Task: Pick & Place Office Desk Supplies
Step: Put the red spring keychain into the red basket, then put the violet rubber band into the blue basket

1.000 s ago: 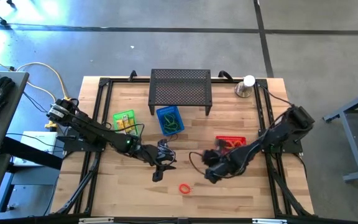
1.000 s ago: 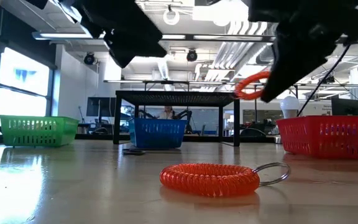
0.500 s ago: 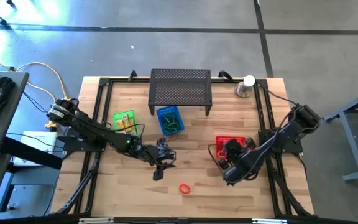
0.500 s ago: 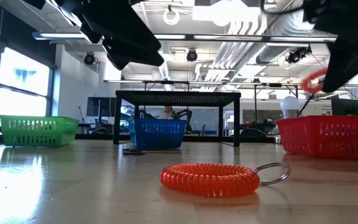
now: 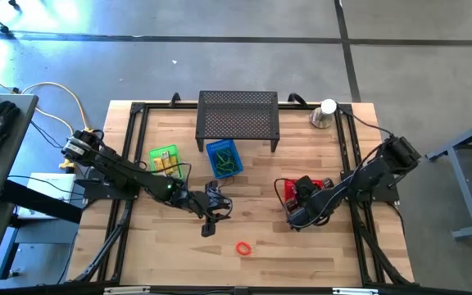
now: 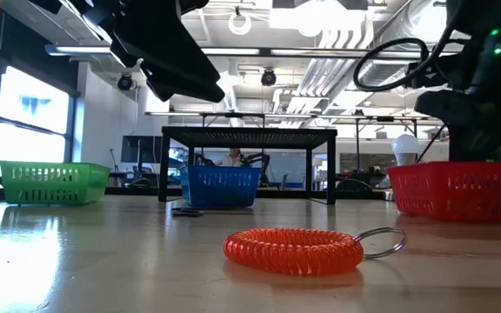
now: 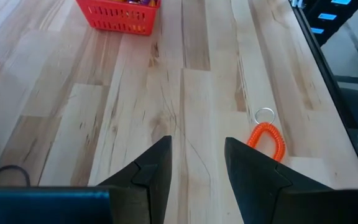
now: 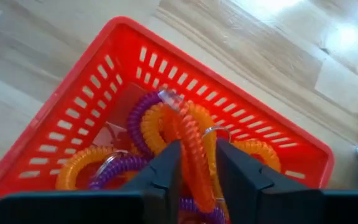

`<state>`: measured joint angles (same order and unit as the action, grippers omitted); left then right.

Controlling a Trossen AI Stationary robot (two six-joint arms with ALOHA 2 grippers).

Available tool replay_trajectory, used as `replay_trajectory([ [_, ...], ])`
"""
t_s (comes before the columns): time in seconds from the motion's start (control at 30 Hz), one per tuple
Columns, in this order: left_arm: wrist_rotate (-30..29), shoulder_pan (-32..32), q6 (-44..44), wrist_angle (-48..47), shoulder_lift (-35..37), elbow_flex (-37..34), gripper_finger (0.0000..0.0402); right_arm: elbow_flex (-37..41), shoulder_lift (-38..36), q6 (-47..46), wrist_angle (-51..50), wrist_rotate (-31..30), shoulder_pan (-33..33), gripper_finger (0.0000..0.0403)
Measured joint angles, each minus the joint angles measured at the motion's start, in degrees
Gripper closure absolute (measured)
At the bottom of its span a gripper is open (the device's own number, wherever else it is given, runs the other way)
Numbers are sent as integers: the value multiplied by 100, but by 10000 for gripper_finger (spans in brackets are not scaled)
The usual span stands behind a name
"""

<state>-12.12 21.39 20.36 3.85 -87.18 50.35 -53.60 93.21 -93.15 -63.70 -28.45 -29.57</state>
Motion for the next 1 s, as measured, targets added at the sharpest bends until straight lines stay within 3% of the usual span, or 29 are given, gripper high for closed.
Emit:
replay_trajectory([
  [0.3, 2, 0, 48, -74, 0, 0, 258, 15, 0, 173, 8, -149, -5, 214],
  [0.43, 4, -29, 4, -423, 0, 0, 258, -26, -33, 322, -5, -252, -5, 185],
  [0.57, 15, -119, 233, -864, 0, 0, 258, -206, -142, 345, -268, -187, -88, 178],
  [0.7, 17, -278, 1127, -1177, 0, 0, 258, -247, -378, 220, -357, -69, -245, 181],
  [0.87, -77, -513, 2370, -1620, -1, 0, 258, -250, -779, 16, -332, -676, -557, 182],
  [1.0, -335, -650, 2754, -1989, -147, 0, 258, -250, -1002, 235, -267, -1281, -823, 182],
])
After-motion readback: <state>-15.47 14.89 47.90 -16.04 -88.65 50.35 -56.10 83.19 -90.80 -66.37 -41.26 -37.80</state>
